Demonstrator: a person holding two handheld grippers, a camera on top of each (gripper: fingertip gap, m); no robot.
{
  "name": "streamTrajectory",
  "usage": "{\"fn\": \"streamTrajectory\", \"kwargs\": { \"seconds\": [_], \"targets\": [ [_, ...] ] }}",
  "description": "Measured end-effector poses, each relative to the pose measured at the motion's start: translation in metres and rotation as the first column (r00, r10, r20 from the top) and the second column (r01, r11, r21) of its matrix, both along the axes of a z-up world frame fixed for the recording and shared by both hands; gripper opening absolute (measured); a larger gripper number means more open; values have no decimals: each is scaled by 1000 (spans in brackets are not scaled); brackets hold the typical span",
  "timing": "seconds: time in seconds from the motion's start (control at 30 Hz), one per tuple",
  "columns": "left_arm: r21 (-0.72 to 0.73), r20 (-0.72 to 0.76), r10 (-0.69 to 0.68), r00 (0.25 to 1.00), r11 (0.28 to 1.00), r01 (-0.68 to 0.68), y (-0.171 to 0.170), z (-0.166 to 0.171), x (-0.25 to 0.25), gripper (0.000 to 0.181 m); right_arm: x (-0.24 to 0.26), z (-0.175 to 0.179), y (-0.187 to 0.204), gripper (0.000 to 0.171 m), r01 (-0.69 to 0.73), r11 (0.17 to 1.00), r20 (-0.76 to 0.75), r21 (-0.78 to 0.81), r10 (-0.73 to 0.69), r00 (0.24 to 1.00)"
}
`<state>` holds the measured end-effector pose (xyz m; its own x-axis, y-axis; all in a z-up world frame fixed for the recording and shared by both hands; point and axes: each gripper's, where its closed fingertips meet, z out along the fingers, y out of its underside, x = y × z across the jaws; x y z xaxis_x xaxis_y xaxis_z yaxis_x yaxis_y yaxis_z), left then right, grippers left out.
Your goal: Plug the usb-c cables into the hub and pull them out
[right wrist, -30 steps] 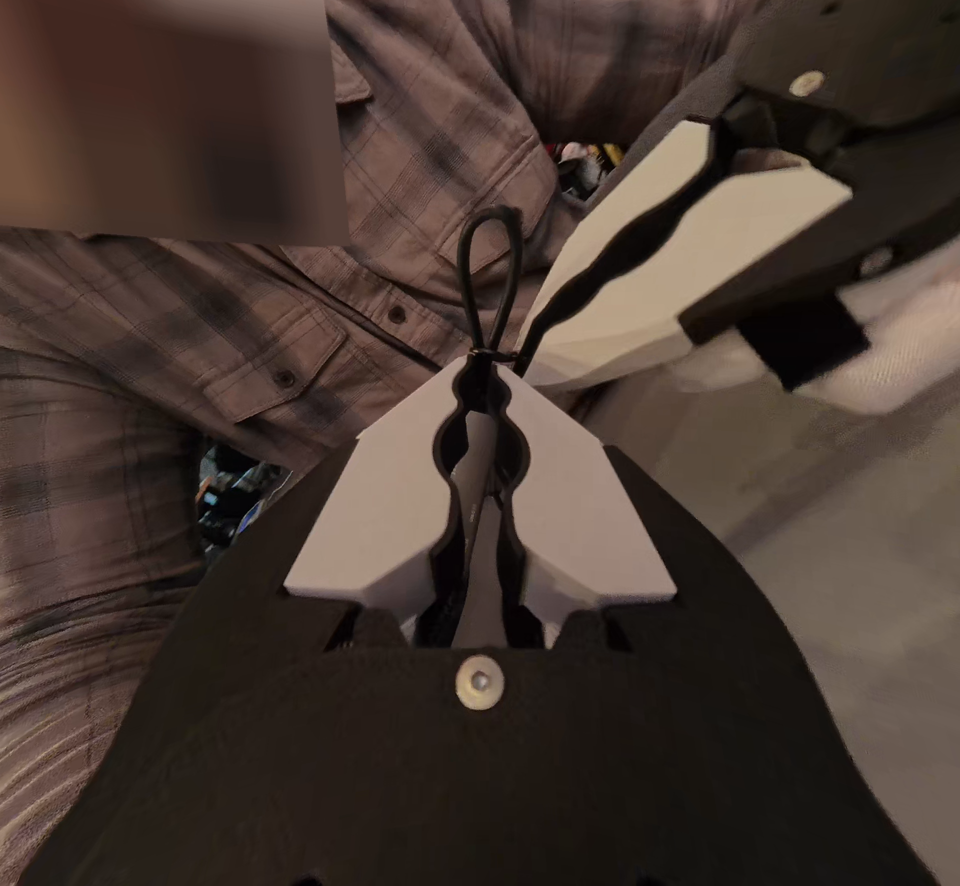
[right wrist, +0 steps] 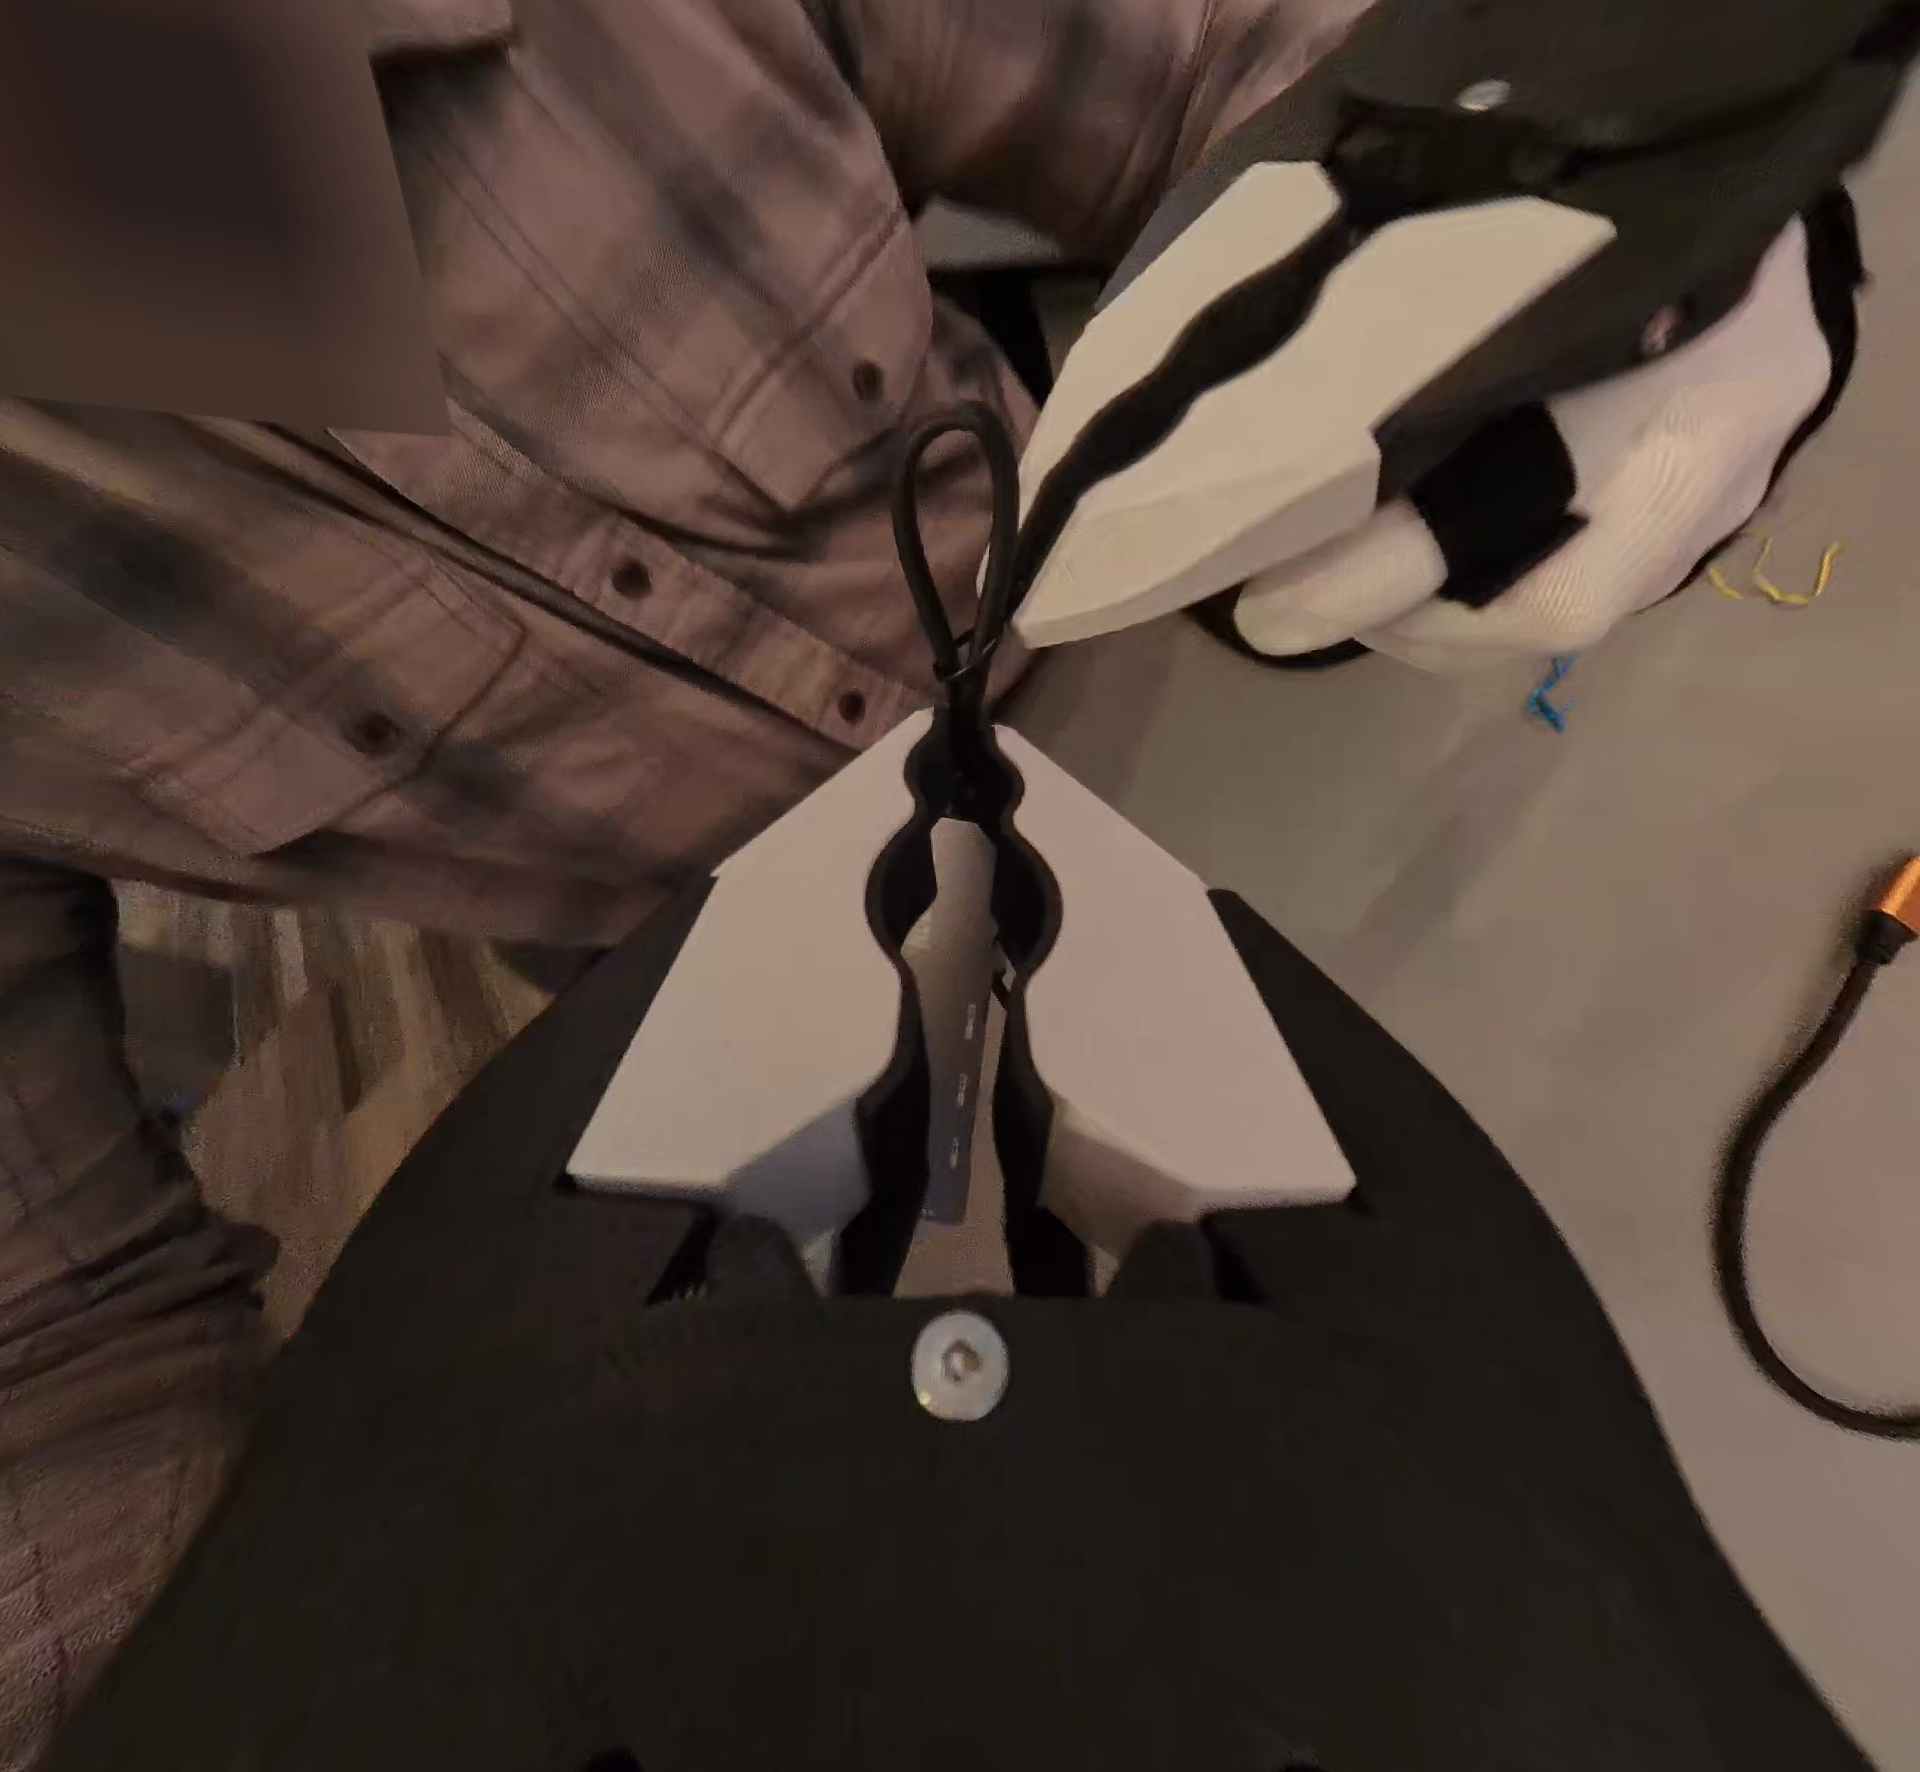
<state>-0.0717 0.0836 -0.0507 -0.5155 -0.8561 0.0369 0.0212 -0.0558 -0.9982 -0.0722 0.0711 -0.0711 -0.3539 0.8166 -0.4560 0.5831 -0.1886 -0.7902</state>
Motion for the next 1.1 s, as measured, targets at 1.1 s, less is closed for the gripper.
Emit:
{"fn": "streamTrajectory", "kwargs": {
  "seconds": [1.1],
  "targets": [
    [680,733,326,597,-381,-626,94,3,20,5,1,20,81,0,336,590,-491,-734,-804,337]
  ]
}}
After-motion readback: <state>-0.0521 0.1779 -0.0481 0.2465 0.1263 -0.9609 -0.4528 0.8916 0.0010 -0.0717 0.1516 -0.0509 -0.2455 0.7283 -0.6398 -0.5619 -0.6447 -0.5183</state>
